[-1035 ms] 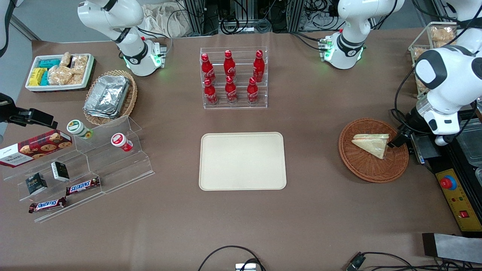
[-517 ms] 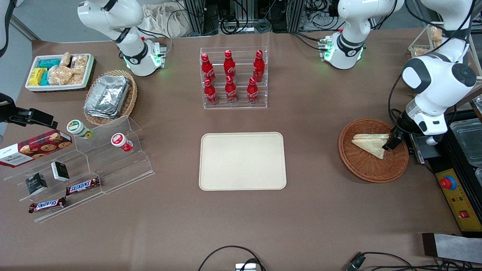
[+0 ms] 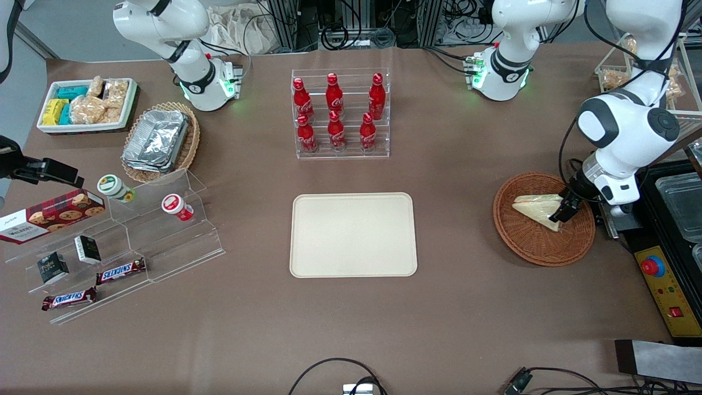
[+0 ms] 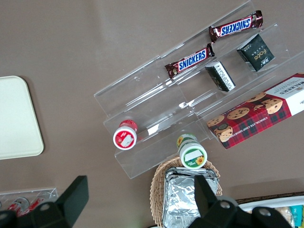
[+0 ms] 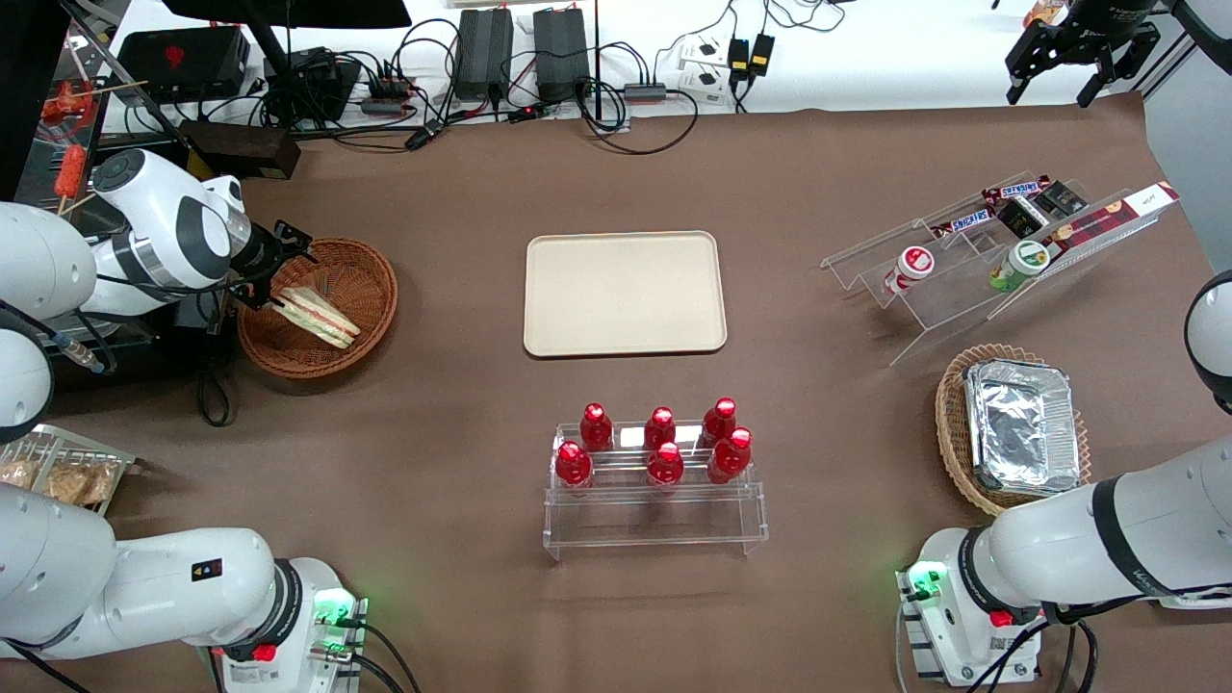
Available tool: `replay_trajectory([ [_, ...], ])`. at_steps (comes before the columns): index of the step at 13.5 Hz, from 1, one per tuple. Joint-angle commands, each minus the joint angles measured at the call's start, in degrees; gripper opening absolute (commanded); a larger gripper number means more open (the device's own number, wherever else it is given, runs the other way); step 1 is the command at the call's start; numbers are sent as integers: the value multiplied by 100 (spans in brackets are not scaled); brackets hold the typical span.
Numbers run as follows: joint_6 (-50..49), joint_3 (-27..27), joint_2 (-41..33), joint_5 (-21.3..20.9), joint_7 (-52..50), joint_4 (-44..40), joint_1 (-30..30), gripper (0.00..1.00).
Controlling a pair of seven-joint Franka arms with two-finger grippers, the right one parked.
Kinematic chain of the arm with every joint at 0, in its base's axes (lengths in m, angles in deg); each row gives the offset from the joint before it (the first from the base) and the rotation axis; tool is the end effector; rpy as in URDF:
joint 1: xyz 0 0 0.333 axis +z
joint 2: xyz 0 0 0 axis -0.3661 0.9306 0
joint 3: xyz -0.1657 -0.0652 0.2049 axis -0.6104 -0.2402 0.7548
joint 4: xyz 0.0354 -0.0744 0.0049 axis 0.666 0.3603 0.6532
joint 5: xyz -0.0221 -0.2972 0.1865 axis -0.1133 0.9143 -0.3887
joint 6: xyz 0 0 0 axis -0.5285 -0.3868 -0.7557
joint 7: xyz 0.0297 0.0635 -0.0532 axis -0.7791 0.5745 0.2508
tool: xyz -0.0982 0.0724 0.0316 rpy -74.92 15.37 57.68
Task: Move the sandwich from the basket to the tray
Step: 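Lower the open left gripper over the wrapped sandwich in the basket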
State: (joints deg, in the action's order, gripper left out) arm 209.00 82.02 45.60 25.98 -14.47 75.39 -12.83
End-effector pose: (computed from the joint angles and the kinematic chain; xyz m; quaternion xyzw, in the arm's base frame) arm 0.4714 0.0523 0.2549 0.8762 0.4724 0.0321 0.0901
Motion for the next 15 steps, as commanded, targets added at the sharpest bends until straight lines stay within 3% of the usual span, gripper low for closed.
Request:
replay_trajectory([
  [1,110,-34,84,94,-71,9,14,100],
  [11,-57,-34,-48,15,-378,-44,6,100],
  [15,-267,-17,-56,-247,-510,-44,14,100],
])
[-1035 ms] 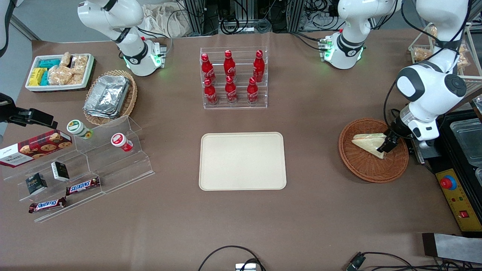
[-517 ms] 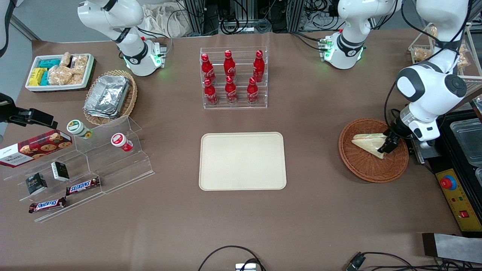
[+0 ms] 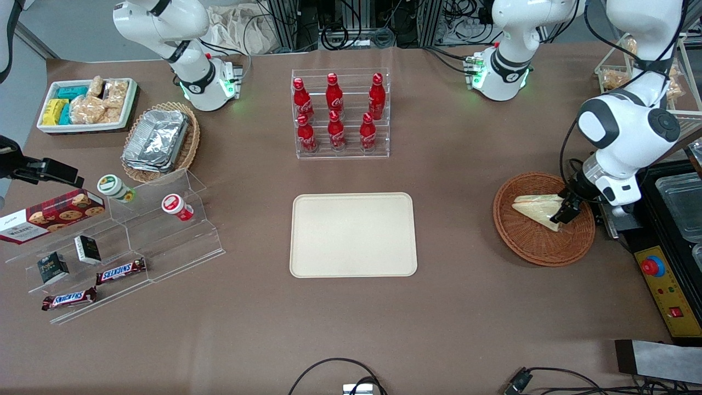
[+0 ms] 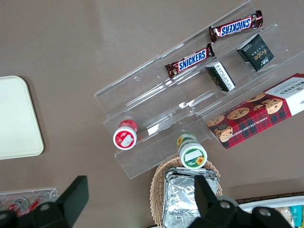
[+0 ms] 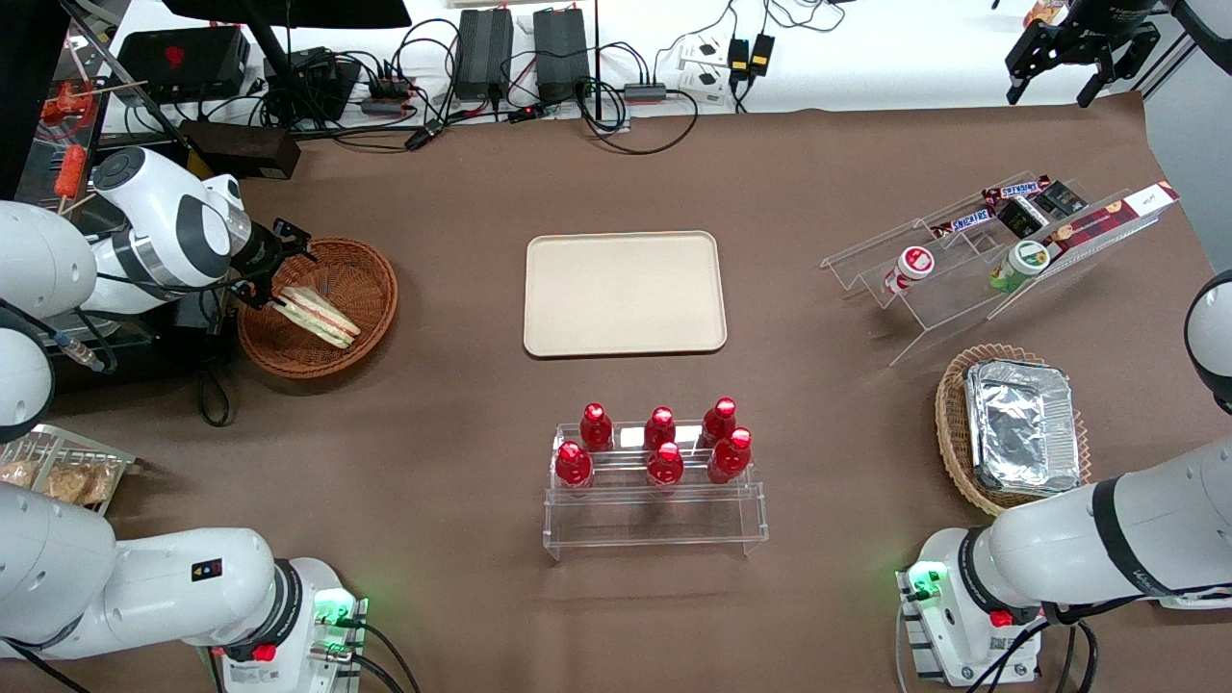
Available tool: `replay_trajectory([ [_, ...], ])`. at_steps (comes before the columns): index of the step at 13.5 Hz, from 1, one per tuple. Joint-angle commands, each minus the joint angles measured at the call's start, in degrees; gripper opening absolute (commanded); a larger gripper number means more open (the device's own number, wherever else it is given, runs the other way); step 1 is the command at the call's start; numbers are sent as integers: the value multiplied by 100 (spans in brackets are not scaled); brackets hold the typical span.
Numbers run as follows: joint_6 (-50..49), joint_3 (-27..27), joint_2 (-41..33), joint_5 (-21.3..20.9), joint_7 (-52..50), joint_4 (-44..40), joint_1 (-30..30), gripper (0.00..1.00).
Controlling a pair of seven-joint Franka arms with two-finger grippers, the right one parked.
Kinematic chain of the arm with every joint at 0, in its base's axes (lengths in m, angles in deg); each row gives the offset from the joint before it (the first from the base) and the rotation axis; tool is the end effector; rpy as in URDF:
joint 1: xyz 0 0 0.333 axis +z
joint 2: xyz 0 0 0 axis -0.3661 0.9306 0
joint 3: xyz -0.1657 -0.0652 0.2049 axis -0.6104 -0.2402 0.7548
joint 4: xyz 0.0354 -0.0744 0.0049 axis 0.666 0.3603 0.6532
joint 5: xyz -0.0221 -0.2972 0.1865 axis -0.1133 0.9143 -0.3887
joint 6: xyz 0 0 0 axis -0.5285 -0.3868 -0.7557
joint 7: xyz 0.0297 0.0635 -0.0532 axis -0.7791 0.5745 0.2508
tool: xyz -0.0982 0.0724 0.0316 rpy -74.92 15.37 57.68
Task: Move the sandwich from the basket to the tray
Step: 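Lower the open left gripper over the wrapped sandwich in the basket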
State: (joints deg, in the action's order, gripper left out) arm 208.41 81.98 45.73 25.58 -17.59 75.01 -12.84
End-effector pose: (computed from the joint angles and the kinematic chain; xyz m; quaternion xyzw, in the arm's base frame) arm 0.4724 0.0515 0.2553 0.8652 0.4927 0.0271 0.0892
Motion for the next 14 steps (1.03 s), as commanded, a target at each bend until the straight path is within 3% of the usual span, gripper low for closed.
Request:
replay_trajectory([
  [1,-322,13,-86,-487,-408,-15,15,100],
  [3,-629,14,-130,-1330,-1065,-41,15,100],
  [4,-648,14,-113,-1551,-1356,-50,6,100],
  [14,-578,-13,53,-1624,-1631,-191,-12,100],
])
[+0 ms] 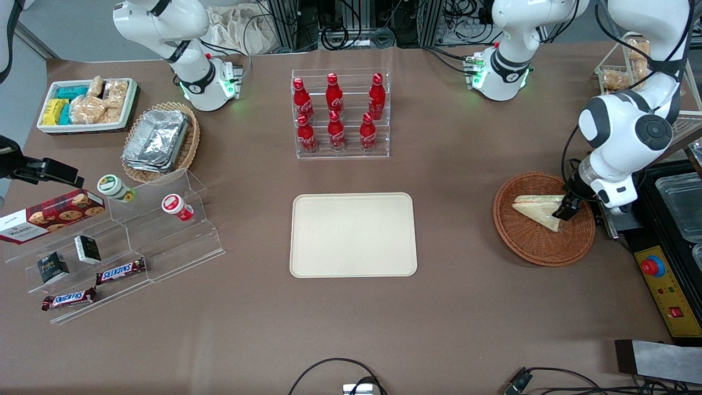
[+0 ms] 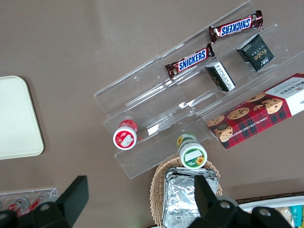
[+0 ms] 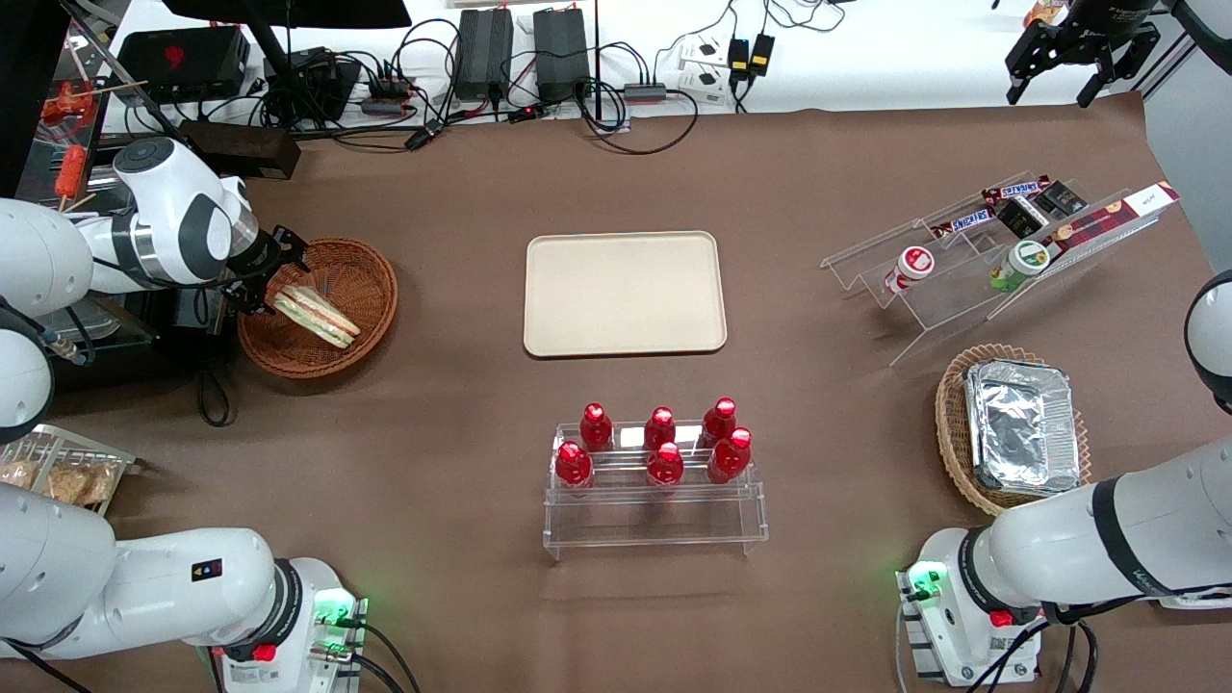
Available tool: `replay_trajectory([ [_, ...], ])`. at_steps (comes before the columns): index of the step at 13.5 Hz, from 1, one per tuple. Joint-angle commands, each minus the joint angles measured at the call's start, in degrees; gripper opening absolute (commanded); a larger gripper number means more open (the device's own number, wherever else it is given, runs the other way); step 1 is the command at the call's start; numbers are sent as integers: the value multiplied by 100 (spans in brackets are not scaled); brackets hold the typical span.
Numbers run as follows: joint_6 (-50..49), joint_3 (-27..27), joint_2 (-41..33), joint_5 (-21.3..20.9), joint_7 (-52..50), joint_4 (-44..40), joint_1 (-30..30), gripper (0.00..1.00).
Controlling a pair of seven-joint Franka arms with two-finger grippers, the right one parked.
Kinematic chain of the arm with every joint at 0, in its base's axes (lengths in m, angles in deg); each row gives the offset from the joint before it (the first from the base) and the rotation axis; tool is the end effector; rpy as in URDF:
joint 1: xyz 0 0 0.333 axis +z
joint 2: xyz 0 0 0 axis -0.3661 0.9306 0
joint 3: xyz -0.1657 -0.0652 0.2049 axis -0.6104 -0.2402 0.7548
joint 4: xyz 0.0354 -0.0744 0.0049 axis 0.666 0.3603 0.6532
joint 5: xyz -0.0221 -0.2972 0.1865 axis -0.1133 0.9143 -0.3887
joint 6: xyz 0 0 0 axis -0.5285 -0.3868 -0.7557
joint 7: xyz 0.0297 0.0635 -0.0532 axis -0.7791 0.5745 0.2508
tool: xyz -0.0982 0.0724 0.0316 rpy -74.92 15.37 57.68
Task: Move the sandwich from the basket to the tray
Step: 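Lower the open left gripper over the wrapped sandwich in the basket, then close the left gripper on the sandwich's wrapped edge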
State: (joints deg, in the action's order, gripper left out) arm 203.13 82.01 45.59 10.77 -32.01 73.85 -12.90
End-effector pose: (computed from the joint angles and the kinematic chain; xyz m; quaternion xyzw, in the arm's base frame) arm 0.4693 0.0477 0.2553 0.8602 0.5097 0.0142 0.0132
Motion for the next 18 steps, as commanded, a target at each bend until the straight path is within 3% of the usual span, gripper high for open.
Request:
replay_trajectory([
  [1,-7,-16,137,-144,-189,-75,-5,100],
  [8,459,-16,427,-144,-206,-31,-5,100],
  [9,468,-16,453,-144,-206,-31,-5,96],
  [10,460,-16,436,-144,-198,-40,-5,85],
  [11,460,-16,436,-144,-206,-40,-5,66],
  [12,460,-16,436,-144,-198,-48,-5,41],
  [14,433,-16,419,-152,-171,-57,-22,9],
  [16,363,-24,305,-152,-128,-57,-40,0],
  [18,13,-42,68,-213,-84,-101,-40,0],
])
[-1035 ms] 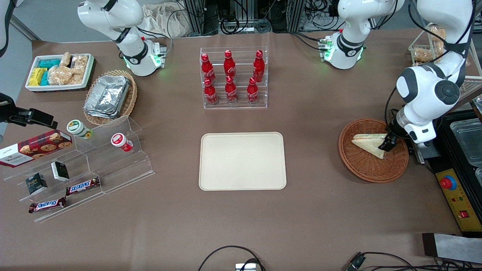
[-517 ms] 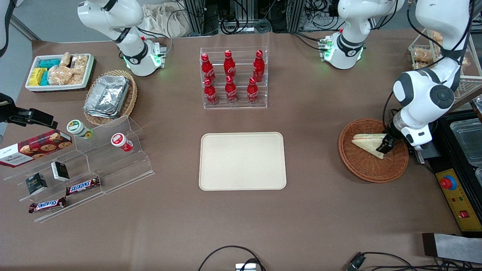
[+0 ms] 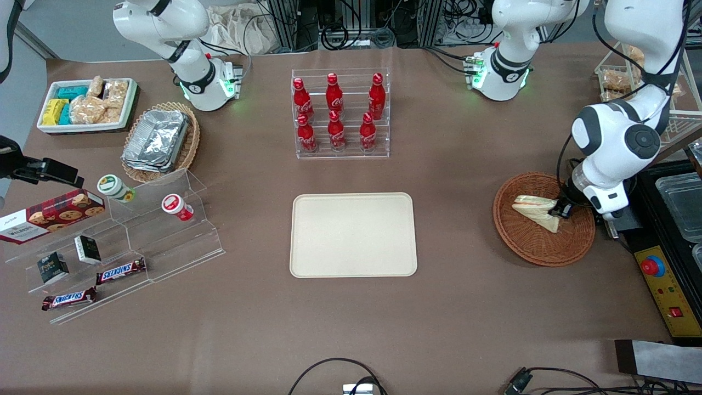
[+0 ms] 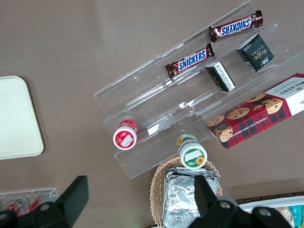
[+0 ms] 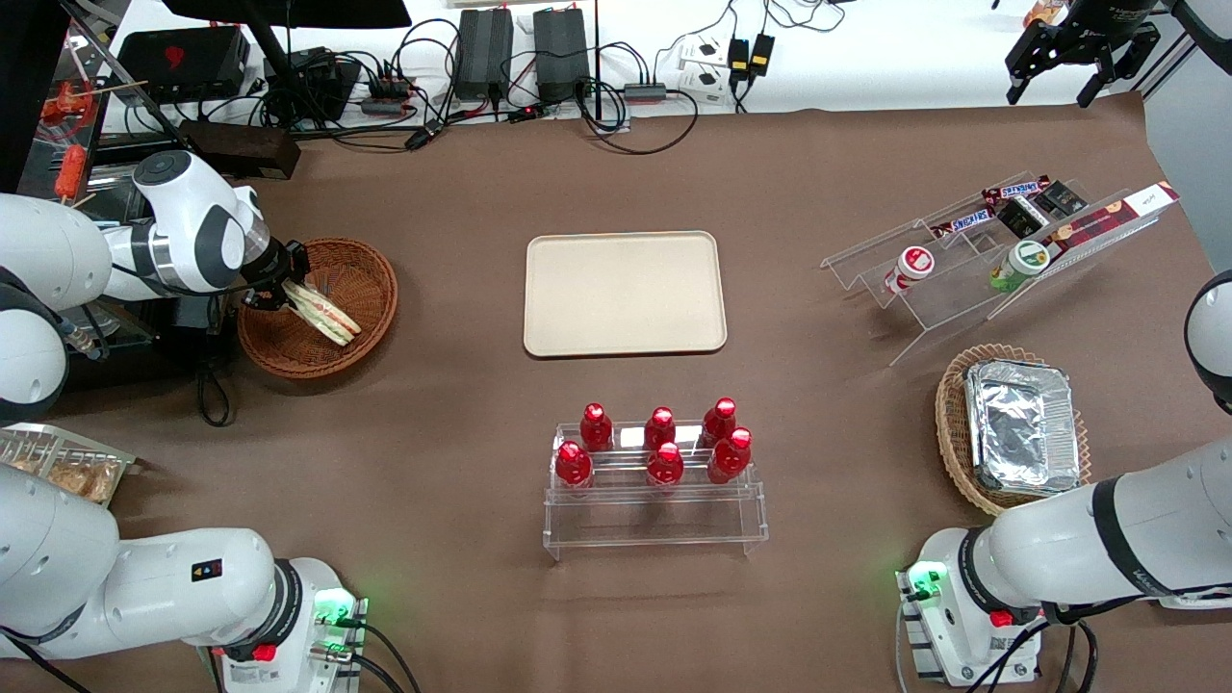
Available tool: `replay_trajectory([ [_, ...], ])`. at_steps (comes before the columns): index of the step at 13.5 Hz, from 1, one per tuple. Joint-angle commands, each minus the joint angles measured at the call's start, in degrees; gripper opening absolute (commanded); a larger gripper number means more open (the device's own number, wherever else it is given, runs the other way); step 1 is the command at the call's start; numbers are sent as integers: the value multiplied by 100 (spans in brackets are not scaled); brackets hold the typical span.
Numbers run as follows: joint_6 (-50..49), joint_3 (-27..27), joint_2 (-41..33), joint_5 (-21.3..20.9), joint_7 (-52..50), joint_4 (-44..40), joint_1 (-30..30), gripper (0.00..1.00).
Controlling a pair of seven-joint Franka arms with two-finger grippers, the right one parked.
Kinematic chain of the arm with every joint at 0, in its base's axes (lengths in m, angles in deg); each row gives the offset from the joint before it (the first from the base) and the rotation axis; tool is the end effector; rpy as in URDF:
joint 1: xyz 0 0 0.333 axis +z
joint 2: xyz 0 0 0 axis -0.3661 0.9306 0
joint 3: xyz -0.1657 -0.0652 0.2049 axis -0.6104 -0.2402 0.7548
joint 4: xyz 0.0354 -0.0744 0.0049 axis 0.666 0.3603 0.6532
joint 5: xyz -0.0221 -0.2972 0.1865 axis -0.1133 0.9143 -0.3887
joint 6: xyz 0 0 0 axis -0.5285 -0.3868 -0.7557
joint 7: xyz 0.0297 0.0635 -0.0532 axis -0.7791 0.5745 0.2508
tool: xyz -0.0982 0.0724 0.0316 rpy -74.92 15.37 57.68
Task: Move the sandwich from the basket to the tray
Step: 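Close the left gripper on the sandwich's wrapped edge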
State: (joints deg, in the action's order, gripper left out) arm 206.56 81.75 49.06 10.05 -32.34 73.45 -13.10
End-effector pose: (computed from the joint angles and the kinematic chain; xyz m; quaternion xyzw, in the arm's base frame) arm 0.4741 0.0441 0.2348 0.8631 0.5045 0.0178 0.0128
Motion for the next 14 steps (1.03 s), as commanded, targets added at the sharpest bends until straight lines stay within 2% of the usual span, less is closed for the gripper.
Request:
replay_trajectory([
  [1,-480,-16,-401,-289,-51,-60,-20,0],
  [4,-1006,-155,-613,-536,-33,-331,-37,0],
  [9,-2790,-823,-692,-581,457,-1667,-37,0],
  [14,-3047,-1509,-736,-581,1739,-2099,-37,0],
])
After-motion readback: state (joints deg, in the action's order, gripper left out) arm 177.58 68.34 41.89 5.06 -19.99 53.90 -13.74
